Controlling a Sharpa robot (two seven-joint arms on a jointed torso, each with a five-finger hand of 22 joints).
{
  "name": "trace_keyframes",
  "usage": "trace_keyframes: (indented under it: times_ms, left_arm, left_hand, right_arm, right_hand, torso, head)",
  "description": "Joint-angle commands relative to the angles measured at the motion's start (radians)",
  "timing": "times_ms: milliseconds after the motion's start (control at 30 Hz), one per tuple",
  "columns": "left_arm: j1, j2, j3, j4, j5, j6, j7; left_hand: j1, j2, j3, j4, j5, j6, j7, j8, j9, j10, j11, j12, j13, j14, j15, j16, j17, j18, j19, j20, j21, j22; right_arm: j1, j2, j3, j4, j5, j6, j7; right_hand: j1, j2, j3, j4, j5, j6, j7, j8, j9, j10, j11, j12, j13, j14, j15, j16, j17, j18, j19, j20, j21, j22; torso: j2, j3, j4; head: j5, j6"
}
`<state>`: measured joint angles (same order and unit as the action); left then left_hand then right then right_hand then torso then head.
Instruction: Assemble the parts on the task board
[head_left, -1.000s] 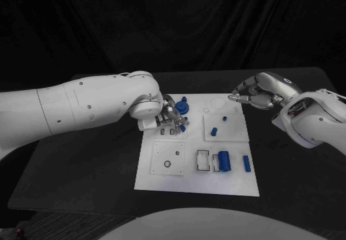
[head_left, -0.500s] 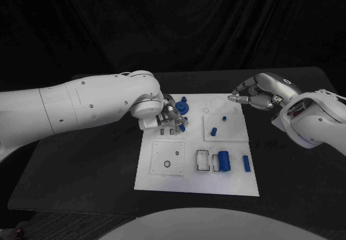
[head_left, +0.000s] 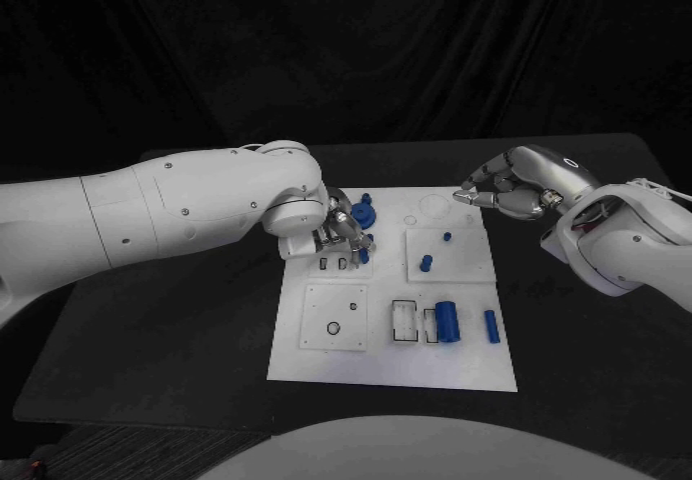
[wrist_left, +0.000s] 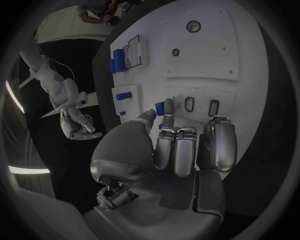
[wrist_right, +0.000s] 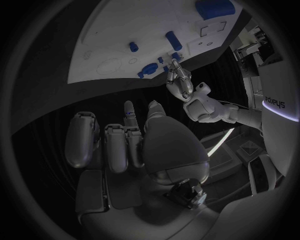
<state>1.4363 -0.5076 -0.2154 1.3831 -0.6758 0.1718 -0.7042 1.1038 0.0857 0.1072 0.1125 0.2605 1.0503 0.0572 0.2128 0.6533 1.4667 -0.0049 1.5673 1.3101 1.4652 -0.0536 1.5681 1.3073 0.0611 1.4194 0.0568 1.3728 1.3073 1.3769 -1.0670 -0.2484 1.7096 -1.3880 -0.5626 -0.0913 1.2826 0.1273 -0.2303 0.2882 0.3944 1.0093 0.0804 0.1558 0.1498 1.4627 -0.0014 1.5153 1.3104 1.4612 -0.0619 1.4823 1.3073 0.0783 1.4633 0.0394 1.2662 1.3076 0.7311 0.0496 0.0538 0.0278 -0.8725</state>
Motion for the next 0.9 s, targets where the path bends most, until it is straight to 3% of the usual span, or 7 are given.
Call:
trace_keyframes:
  times_ms: [33, 733, 900]
  left_arm:
    - [0.002, 0.005, 0.001, -0.002, 0.006, 0.016, -0.047]
    - [0.001, 0.007, 0.001, -0.007, 0.006, 0.043, -0.053]
    - [0.001, 0.005, 0.001, -0.008, 0.006, 0.043, -0.053]
  left_hand:
    - [0.015, -0.001, 0.002, -0.010, 0.005, -0.002, -0.002, -0.008, 0.002, 0.104, -0.008, 0.003, 0.261, 0.106, -0.006, 0.003, 0.263, -0.002, -0.001, -0.003, -0.006, 0.134]
    - [0.045, -0.004, 0.084, -0.068, 0.020, -0.026, 0.007, -0.037, 0.007, 0.097, -0.002, -0.003, 0.254, 0.106, -0.001, 0.003, 0.263, 0.002, -0.011, 0.000, -0.027, 0.129]
    - [0.044, -0.011, 0.126, -0.090, 0.078, -0.032, 0.011, -0.047, 0.013, 0.093, 0.002, -0.006, 0.252, 0.106, 0.002, 0.003, 0.263, 0.002, -0.012, 0.003, -0.032, 0.131]
  right_arm:
    - [-0.003, 0.000, 0.001, 0.001, -0.007, -0.007, -0.008]
    - [-0.009, -0.002, 0.001, 0.001, -0.007, -0.008, -0.005]
    - [-0.011, -0.003, 0.001, 0.001, -0.007, -0.009, -0.004]
  right_hand:
    - [0.000, 0.006, -0.001, 0.002, 0.005, 0.007, 0.003, 0.004, 0.002, 0.074, 0.002, -0.006, 0.191, 0.081, -0.004, -0.006, 0.126, -0.018, 0.004, 0.003, -0.002, 0.183]
    - [0.014, -0.003, -0.001, -0.004, -0.001, 0.010, 0.003, 0.003, 0.002, 0.074, 0.003, -0.007, 0.190, 0.081, -0.002, -0.006, 0.126, -0.017, 0.003, 0.005, -0.002, 0.182]
    - [0.018, -0.004, 0.000, -0.006, -0.002, 0.011, 0.004, 0.002, 0.002, 0.074, 0.003, -0.006, 0.191, 0.081, -0.002, -0.006, 0.126, -0.017, 0.003, 0.005, -0.002, 0.182]
  torso:
    - [0.000, -0.0005, 0.0006]
    - [-0.001, -0.0002, 0.0007]
    - [-0.001, -0.0001, 0.0010]
  head:
    - [0.001, 0.000]
    - [0.002, 0.000]
    - [0.001, 0.000]
